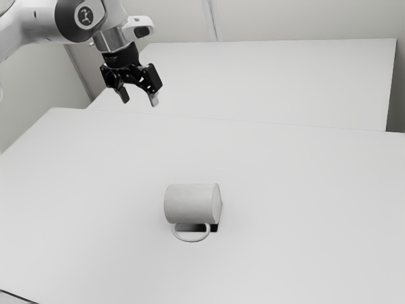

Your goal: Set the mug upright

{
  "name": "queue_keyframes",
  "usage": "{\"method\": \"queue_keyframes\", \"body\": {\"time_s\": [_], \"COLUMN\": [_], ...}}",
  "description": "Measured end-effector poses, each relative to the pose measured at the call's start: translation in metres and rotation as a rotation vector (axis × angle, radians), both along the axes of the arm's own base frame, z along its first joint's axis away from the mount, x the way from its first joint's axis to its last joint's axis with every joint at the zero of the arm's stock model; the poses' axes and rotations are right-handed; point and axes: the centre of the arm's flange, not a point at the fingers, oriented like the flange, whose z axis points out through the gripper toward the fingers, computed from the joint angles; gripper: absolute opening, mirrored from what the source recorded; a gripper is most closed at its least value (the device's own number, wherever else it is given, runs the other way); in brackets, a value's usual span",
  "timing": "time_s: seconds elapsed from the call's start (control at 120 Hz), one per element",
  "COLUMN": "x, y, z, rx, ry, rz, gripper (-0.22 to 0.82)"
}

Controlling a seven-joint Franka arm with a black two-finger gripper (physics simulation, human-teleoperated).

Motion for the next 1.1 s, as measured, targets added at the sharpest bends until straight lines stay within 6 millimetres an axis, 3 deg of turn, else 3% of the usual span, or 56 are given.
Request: {"method": "queue_keyframes", "body": {"time_s": [0.15,0.3,0.6,0.842,1.1], "x": [-0.002,-0.014,-0.024,-0.035,-0.048], "y": [-0.002,0.000,0.025,0.047,0.064], "z": [-0.002,-0.025,-0.094,-0.170,-0.233], "rx": [-0.003,-0.012,-0.121,-0.267,-0.480], "ry": [0.003,0.028,0.090,0.135,0.124], "rz": [-0.004,0.006,0.089,0.173,0.269], "gripper": [0.60,0.60,0.60,0.60,0.60]}}
